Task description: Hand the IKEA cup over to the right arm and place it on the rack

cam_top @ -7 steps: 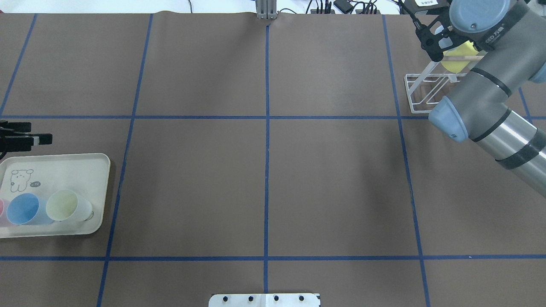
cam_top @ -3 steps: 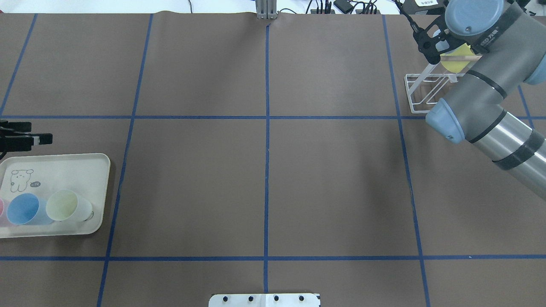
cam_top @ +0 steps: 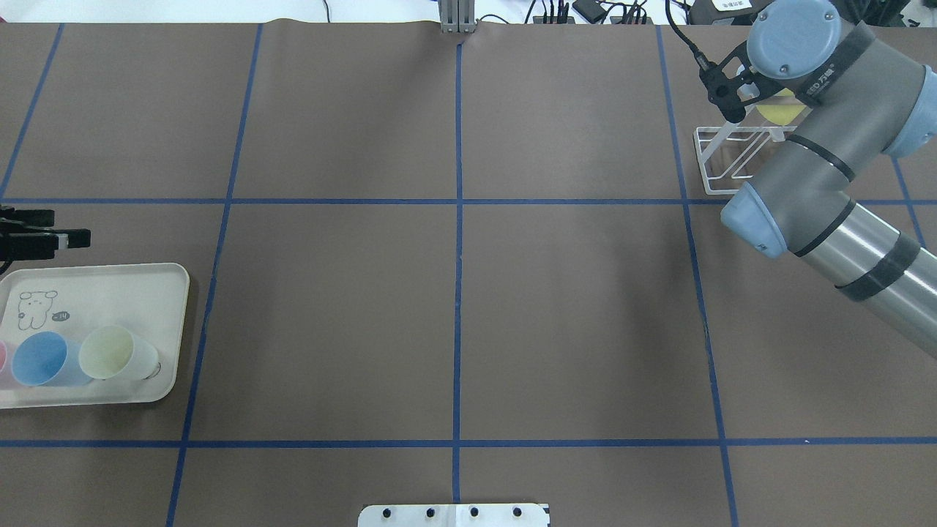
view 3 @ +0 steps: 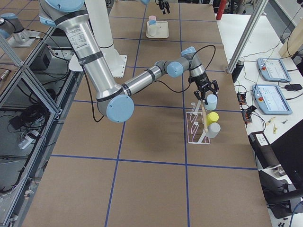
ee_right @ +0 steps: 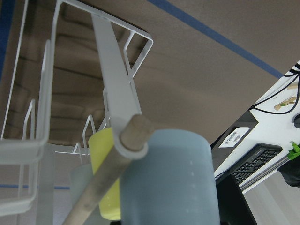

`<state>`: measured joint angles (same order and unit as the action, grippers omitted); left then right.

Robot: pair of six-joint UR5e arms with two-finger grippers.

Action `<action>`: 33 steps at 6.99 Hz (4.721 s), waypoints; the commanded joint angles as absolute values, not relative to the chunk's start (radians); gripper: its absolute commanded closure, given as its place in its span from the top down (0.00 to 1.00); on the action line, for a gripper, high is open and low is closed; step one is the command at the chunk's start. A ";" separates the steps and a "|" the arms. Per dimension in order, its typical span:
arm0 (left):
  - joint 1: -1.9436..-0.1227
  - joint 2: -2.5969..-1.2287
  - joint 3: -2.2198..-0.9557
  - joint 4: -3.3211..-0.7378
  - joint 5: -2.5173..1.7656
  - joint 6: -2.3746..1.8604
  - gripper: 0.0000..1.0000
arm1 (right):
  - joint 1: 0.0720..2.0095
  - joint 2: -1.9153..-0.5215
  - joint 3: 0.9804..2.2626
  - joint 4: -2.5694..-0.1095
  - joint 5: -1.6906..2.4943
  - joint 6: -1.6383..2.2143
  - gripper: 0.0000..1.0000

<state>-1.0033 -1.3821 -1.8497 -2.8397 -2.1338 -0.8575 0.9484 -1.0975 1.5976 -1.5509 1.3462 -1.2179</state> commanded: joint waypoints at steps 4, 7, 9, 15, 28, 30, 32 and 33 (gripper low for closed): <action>-1.003 -1.382 -1.850 -2.841 -2.134 -0.857 1.00 | 0.945 -1.092 1.589 -1.551 1.347 -1.213 0.98; -1.005 -1.374 -1.850 -2.839 -2.126 -0.845 1.00 | 0.945 -1.078 1.659 -1.511 1.426 -1.014 0.98; -1.005 -1.362 -1.859 -2.830 -2.125 -0.839 1.00 | 0.931 -1.083 1.753 -1.506 1.537 -0.741 0.98; -0.960 -1.217 -1.867 -2.827 -2.017 -0.733 1.00 | 0.850 -1.091 1.876 -1.327 1.796 0.193 0.98; -0.669 -1.100 -1.812 -2.829 -1.787 -0.673 0.30 | 0.785 -1.085 1.881 -1.312 1.798 0.293 0.99; -0.669 -1.118 -1.802 -2.829 -1.798 -0.673 0.00 | 0.784 -1.083 1.881 -1.312 1.796 0.296 0.99; -0.675 -1.129 -1.813 -2.826 -1.799 -0.672 0.00 | 0.779 -1.081 1.878 -1.312 1.795 0.298 0.99; -0.714 -1.129 -1.815 -2.823 -1.796 -0.670 0.00 | 0.773 -1.080 1.878 -1.312 1.790 0.299 0.99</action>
<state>-0.6832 -1.1263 -1.8112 -2.8255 -1.7979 -0.6720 0.7793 -1.0812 1.8786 -1.3116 1.7942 0.2977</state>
